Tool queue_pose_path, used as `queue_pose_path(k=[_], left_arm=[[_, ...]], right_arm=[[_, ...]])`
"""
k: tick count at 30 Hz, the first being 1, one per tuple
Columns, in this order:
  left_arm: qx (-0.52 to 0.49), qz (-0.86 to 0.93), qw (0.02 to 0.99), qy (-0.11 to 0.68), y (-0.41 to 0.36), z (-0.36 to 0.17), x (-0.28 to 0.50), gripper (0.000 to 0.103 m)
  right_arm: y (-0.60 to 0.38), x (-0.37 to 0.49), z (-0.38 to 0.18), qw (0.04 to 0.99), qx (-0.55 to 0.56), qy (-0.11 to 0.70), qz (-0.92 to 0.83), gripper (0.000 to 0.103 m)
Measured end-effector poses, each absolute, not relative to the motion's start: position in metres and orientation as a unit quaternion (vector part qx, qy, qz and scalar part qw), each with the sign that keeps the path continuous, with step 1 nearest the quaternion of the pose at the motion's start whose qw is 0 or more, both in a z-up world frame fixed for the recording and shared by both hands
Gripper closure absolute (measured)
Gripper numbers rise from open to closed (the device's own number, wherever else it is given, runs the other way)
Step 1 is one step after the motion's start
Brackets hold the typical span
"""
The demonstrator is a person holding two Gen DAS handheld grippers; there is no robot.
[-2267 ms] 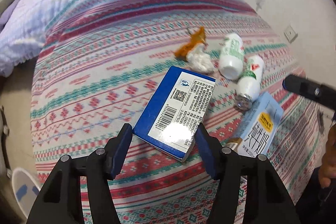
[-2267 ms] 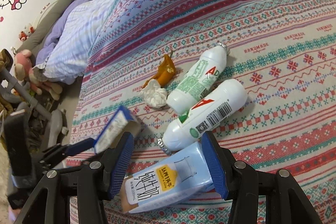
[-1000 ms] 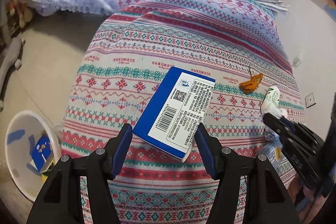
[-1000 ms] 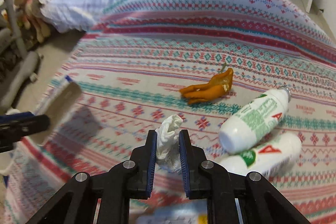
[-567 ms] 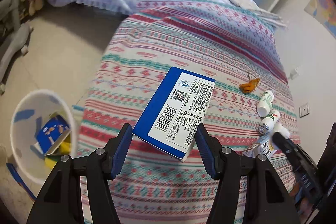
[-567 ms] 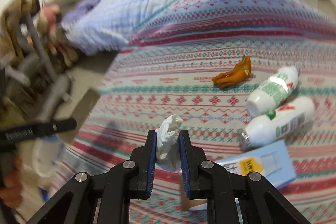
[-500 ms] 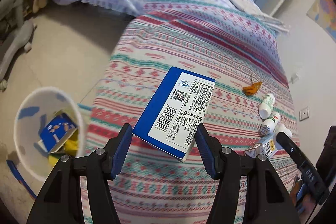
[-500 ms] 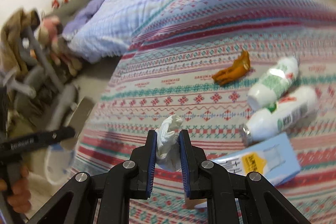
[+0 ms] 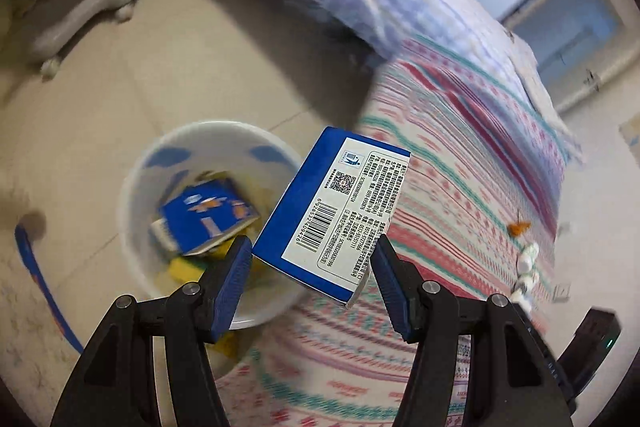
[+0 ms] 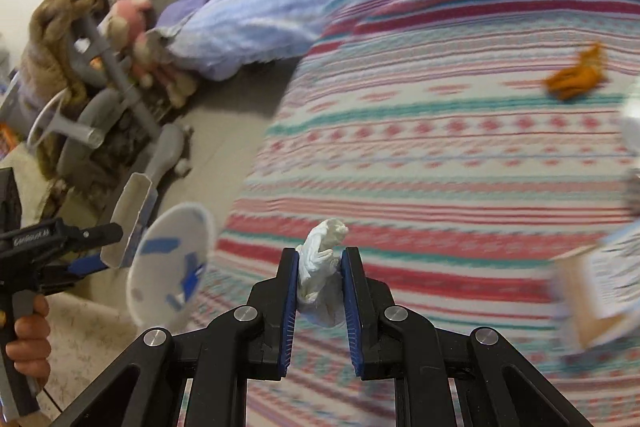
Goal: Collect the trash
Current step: 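Carry the tissue and box over the wastebasket and open both tools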
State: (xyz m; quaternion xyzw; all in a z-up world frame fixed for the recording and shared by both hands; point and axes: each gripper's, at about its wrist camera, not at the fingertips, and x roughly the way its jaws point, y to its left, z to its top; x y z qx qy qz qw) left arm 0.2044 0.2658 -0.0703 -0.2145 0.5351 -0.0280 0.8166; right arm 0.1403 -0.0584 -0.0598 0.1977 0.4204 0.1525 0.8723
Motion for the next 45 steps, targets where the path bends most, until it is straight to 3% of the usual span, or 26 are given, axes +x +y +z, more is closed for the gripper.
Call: queue_pose_path(k=[5,24,27,29,40,45], left_arm=[[-0.24,0.013,0.808,0.537,0.31,-0.081,0.198,0.039],[-0.299,0.023,0.779,0.551,0.335,-0.101,0.202,0.039],[-0.3,0.026,0.776,0.554,0.335,-0.102,0.202,0.039],[-0.301,0.025,0.775,0.555,0.334,-0.104,0.202,0.039],[-0.252,0.004,0.762,0.596,0.309,-0.116,0.211,0.037],[-0.238,0.022,0.757,0.608,0.306,-0.123,0.212,0.031]], right_arm=[[-0.006,0.153,-0.074,0.858,0.199,0.433,0.19,0.084],[0.137,0.19,-0.083,0.838,0.139,0.455,0.267,0.078],[0.143,0.193,-0.088,0.838,0.129,0.461,0.263,0.07],[0.142,0.193,-0.091,0.838,0.132,0.462,0.257,0.056],[0.107,0.183,-0.093,0.84,0.162,0.459,0.238,0.055],[0.085,0.175,-0.086,0.844,0.176,0.45,0.232,0.055]])
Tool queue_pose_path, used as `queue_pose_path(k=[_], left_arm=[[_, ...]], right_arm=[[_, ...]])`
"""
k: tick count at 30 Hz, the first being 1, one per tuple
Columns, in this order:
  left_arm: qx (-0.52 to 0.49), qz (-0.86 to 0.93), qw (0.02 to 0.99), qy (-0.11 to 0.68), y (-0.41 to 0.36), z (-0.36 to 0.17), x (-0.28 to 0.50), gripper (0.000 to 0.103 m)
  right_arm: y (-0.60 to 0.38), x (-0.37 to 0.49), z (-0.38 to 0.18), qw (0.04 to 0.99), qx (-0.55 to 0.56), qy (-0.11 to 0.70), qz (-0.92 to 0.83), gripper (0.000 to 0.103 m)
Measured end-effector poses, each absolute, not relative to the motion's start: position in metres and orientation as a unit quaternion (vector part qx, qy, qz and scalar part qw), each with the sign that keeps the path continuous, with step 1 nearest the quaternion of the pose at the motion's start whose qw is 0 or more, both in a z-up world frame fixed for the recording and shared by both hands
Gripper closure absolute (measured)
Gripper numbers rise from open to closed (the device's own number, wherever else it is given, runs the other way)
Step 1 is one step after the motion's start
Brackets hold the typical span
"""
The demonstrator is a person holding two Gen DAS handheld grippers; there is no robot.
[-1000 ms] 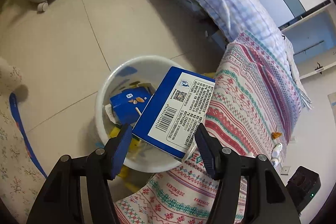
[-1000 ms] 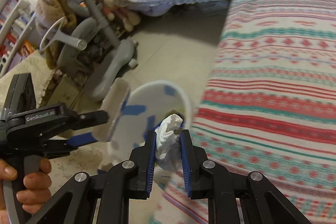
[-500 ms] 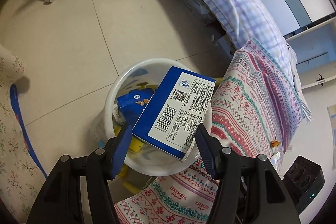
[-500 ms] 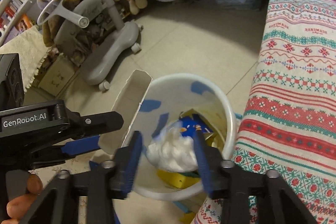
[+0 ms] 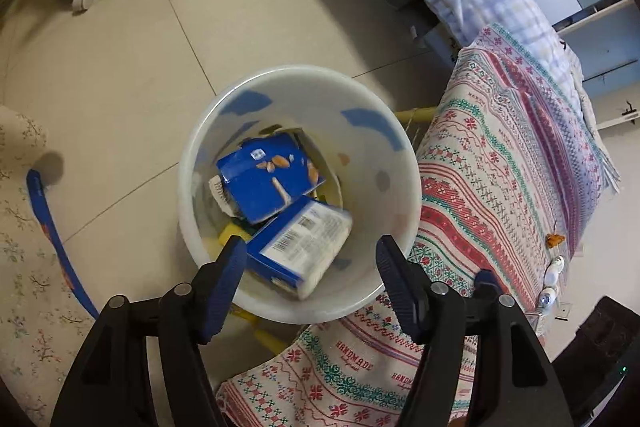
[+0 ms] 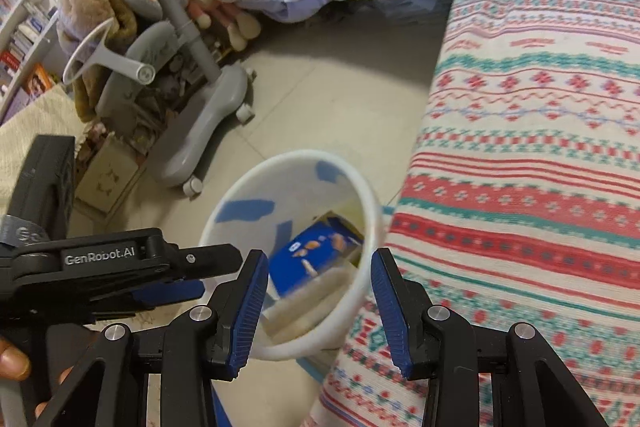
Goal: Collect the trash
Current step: 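Carry the tissue and box over the wastebasket and open both tools, then move both tools back to the orange peel and bottles on the bed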
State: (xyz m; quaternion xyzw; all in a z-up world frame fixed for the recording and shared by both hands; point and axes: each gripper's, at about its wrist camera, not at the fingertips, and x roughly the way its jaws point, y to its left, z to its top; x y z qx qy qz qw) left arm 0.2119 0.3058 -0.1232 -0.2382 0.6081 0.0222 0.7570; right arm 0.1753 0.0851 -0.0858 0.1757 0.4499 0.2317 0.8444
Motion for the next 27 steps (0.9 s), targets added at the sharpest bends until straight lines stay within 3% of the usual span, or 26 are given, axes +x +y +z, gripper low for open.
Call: queue_pose_path(k=[15,27], left_arm=[[-0.209,-0.019,0.784,0.584,0.262,-0.099,0.218,0.03],[-0.124,-0.129,0.811,0.557,0.128,-0.069,0.221,0.03]], right_arm=[[0.012,0.149,-0.062,0.855,0.153,0.452,0.202,0.055],[-0.147,0.132,-0.036,0.872,0.235,0.425,0.064,0.05]])
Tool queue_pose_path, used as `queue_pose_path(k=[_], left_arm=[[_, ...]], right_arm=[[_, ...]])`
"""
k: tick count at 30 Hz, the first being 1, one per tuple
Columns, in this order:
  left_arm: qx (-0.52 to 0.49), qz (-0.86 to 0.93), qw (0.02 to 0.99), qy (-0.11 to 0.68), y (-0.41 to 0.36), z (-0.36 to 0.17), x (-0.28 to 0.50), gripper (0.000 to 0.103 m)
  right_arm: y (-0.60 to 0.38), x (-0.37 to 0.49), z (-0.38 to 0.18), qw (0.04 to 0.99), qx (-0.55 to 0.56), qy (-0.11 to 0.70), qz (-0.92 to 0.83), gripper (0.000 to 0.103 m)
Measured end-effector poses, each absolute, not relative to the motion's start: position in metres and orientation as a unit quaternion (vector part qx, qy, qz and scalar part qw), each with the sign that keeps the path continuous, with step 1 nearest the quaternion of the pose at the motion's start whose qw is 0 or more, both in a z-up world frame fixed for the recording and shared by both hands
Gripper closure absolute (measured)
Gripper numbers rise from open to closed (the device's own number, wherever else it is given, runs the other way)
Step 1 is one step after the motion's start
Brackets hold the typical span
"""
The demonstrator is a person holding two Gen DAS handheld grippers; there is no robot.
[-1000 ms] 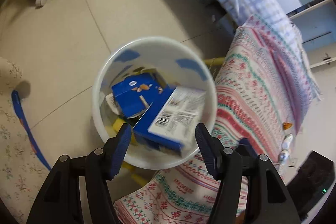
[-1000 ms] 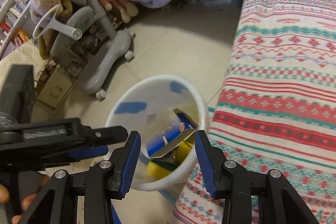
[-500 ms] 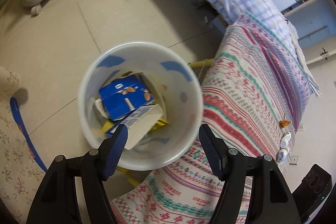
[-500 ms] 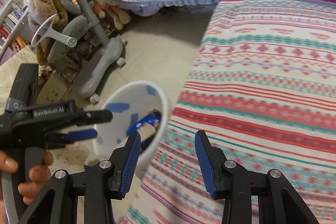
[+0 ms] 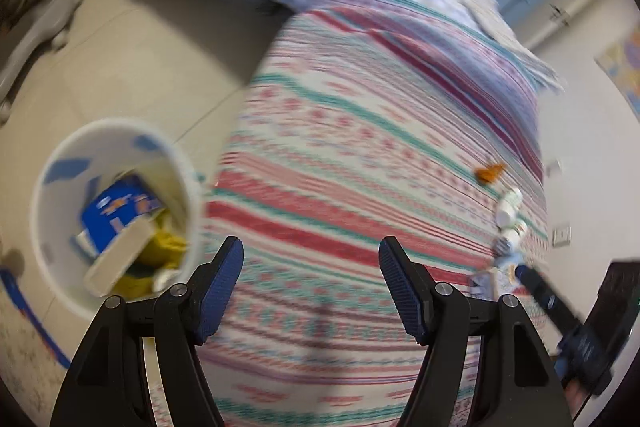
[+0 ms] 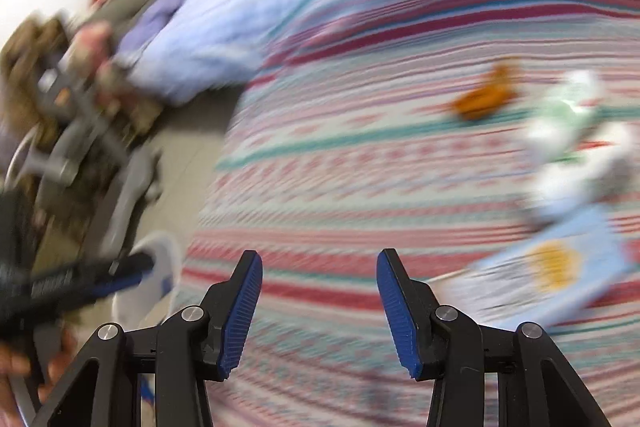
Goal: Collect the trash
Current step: 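Move both tools back to the orange peel and bottles on the bed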
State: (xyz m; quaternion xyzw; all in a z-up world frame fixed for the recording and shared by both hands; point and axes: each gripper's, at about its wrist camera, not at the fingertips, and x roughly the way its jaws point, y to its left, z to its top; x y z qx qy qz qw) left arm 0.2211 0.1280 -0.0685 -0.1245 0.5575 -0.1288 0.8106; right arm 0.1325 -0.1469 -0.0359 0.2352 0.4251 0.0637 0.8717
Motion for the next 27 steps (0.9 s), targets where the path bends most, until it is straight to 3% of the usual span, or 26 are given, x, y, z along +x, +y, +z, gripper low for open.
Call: queue_pose_path(k=[5,13,27], left_arm=[[-0.08,-0.168,0.819,0.543,0.062,-0.06,0.218,0.03],[-0.052,-0.219,0.814,0.536,-0.019,-0.054,0.226,0.03],[0.077,-0.257,0.822,0.502,-0.161,-0.077,0.263,0.03]], right_arm=[[-0.227,0.123,-0.035,0.86,0.303,0.41,-0.01,0.05],[-0.301,0.105,-0.079,0.795,0.437,0.414,-0.073,0.048],[-0.323,0.098,-0.091,0.781,0.463,0.418,-0.034,0.048]])
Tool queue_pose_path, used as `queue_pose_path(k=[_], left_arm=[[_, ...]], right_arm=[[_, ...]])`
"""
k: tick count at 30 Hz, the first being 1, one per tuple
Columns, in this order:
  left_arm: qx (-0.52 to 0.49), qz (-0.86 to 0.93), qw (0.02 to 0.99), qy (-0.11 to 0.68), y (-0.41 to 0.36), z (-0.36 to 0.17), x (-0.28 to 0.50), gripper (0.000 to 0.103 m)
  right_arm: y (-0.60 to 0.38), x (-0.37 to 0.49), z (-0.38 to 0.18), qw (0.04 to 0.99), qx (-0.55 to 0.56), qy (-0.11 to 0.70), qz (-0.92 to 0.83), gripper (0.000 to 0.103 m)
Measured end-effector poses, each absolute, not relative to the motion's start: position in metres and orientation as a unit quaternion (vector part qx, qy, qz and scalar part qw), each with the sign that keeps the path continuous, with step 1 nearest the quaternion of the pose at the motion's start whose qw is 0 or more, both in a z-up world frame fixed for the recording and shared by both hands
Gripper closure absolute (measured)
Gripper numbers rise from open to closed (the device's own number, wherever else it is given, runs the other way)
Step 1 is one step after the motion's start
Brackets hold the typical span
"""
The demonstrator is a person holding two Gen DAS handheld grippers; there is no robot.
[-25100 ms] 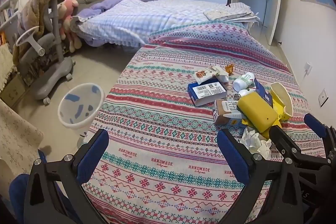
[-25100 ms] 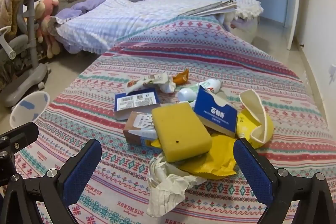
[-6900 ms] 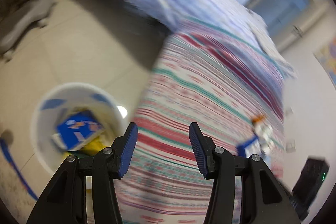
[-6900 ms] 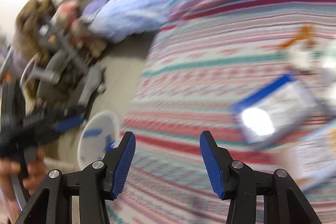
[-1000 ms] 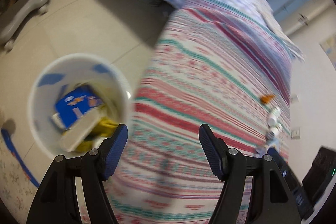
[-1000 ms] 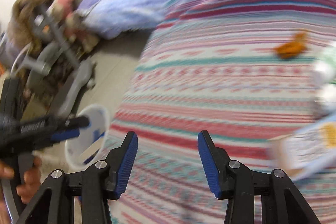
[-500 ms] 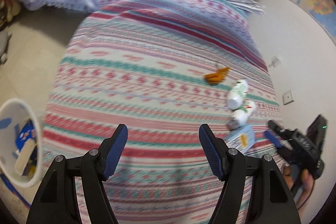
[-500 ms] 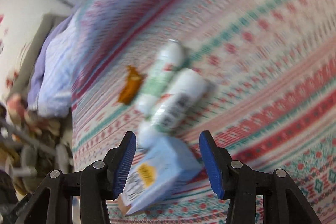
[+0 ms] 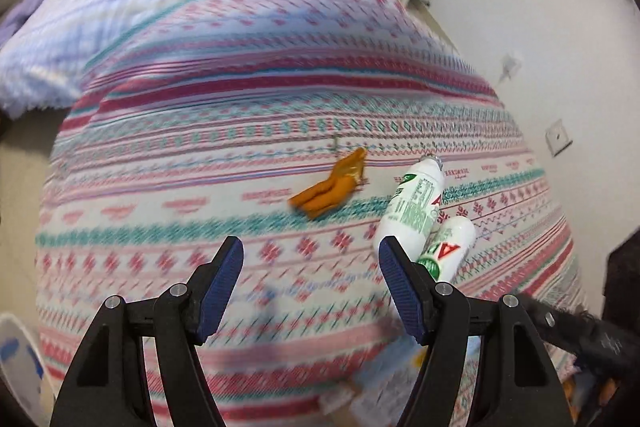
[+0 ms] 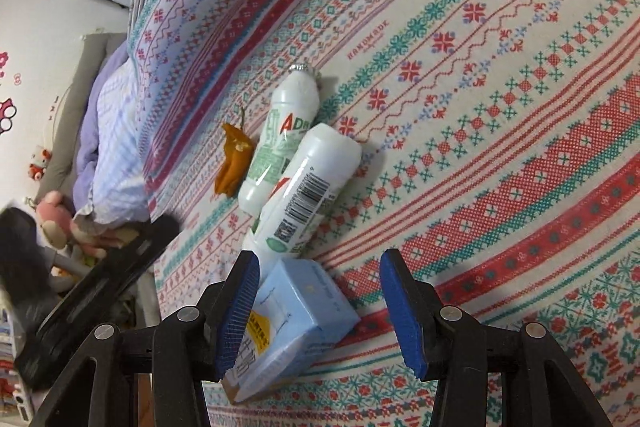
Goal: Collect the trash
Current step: 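Move both tools back to the orange peel and bottles on the bed, then grasp the orange peel with the left tool while the right tool grasps a white bottle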
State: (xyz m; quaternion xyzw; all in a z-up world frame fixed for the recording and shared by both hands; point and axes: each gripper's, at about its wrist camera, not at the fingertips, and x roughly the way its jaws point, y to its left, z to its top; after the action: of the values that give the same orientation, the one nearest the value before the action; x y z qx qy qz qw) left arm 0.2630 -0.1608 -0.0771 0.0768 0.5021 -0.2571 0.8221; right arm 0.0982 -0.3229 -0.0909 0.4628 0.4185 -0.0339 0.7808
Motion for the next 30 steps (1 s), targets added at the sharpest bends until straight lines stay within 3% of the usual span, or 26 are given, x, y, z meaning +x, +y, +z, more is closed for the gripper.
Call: queue_pose_path(k=[10,11,12,15,16,30], left_arm=[[0.12,-0.248,0.817,0.507,-0.21,-0.106,0.293,0.031],[0.115,-0.248,0.817,0.508,-0.209,-0.11,0.295,0.042],[0.109,-0.25,0.815,0.511,-0.207,-0.114,0.297,0.064],[0.103,-0.239,0.816,0.515,-0.196,-0.118,0.301,0.087],[0.096,-0.241,0.817,0.515,-0.191,-0.116,0.301,0.09],[0.007,-0.231,0.827,0.513,-0.111,-0.066,0.255,0.094]], right_arm=[[-0.331,0.096,-0.092,0.776,0.472,0.418,-0.029,0.048],[-0.33,0.096,-0.092,0.777,0.47,0.419,-0.027,0.048],[-0.329,0.098,-0.093,0.777,0.468,0.42,-0.027,0.048],[-0.329,0.099,-0.096,0.775,0.468,0.423,-0.028,0.048],[-0.33,0.099,-0.098,0.773,0.472,0.424,-0.031,0.048],[-0.342,0.103,-0.111,0.76,0.51,0.401,-0.038,0.048]])
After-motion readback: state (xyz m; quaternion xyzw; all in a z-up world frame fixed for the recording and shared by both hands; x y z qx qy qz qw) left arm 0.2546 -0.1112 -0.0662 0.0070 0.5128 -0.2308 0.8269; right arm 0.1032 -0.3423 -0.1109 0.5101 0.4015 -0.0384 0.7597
